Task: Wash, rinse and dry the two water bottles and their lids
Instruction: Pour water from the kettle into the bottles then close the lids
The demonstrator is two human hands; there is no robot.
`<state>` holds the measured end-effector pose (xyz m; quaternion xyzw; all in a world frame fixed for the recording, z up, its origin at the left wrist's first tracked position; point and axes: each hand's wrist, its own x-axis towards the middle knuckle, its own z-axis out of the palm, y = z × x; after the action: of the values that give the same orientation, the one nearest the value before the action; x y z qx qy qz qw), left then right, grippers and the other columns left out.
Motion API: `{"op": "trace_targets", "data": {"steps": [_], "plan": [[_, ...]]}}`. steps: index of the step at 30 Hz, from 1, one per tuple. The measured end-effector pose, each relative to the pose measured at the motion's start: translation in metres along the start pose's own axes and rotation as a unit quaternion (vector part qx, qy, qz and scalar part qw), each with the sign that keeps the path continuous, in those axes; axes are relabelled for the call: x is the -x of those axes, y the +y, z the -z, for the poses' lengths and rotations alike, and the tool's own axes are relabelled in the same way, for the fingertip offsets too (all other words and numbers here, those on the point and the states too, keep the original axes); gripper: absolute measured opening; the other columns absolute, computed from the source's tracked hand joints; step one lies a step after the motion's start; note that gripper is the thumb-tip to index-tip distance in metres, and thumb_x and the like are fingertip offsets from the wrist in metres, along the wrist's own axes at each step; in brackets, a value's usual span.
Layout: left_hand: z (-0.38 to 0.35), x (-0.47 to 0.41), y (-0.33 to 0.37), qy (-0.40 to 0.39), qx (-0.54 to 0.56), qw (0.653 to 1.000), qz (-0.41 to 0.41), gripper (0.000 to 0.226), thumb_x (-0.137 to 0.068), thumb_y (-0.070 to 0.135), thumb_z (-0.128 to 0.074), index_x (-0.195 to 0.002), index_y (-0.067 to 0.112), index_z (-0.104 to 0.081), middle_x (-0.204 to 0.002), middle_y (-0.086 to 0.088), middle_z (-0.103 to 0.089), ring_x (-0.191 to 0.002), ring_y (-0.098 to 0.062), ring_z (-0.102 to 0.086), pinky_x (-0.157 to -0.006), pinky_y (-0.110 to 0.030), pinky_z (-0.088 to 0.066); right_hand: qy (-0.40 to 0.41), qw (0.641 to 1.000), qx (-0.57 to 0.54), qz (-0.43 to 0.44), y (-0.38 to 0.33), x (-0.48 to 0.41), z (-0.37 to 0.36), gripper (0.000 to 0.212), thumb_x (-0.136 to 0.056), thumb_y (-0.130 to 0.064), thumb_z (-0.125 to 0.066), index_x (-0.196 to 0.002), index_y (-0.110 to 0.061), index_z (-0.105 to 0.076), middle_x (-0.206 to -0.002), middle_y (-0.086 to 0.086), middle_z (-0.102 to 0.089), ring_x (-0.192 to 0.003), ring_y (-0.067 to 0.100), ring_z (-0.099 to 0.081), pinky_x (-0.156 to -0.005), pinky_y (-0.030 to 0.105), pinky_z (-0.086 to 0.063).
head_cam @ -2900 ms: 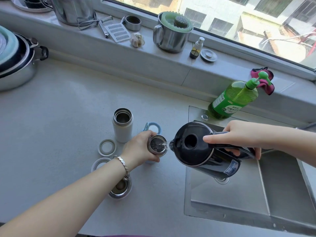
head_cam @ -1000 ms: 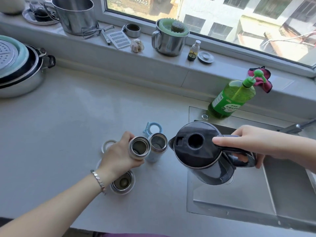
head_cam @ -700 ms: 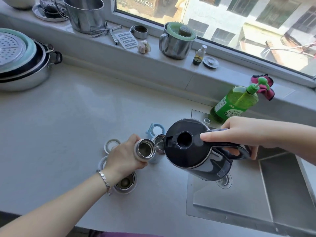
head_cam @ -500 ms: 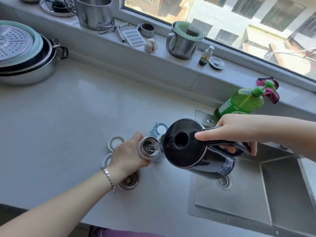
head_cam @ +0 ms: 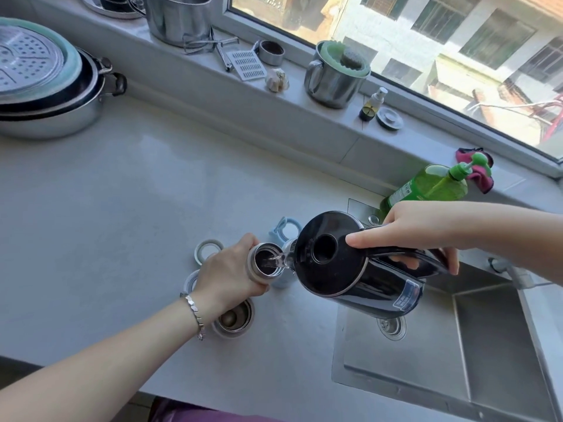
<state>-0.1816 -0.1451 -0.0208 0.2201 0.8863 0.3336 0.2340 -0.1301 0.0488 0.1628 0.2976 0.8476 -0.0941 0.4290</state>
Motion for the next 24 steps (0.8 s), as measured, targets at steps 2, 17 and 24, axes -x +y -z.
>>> {"op": "trace_targets", "data": {"steps": [2, 17, 24], "plan": [[0.0001, -0.0002, 0.0002, 0.000, -0.003, 1.000, -0.003, 0.050, -0.065, 0.034, -0.077, -0.105, 0.026, -0.048, -0.092, 0.010, -0.063, -0.092, -0.020, -0.059, -0.068, -0.028, -0.035, 0.002, 1.000, 0.009, -0.004, -0.0008, 0.0005, 0.0000, 0.087, -0.050, -0.084, -0.048, -0.071, -0.002, -0.069, -0.071, 0.010, -0.071, -0.079, 0.034, -0.069, -0.051, 0.048, -0.057], [-0.0001, -0.0042, -0.0040, 0.006, -0.037, 0.999, -0.020, 0.049, -0.065, 0.037, -0.075, -0.105, 0.027, -0.048, -0.093, 0.007, -0.065, -0.094, -0.022, -0.059, -0.071, -0.030, -0.041, 0.016, 1.000, -0.005, -0.010, -0.0029, 0.0035, 0.0013, 0.066, -0.064, -0.076, -0.052, -0.055, -0.011, -0.061, -0.052, 0.000, -0.060, -0.079, 0.029, -0.068, -0.052, 0.051, -0.057], [-0.0005, -0.0060, -0.0056, 0.004, -0.035, 0.999, -0.022, 0.049, -0.065, 0.035, -0.074, -0.105, 0.027, -0.049, -0.093, 0.007, -0.066, -0.093, -0.021, -0.059, -0.070, -0.029, -0.040, 0.022, 1.000, 0.016, -0.014, -0.0079, 0.0057, 0.0055, 0.065, -0.063, -0.076, -0.051, -0.058, -0.012, -0.062, -0.051, 0.000, -0.059, -0.074, 0.028, -0.068, -0.052, 0.050, -0.057]]}}
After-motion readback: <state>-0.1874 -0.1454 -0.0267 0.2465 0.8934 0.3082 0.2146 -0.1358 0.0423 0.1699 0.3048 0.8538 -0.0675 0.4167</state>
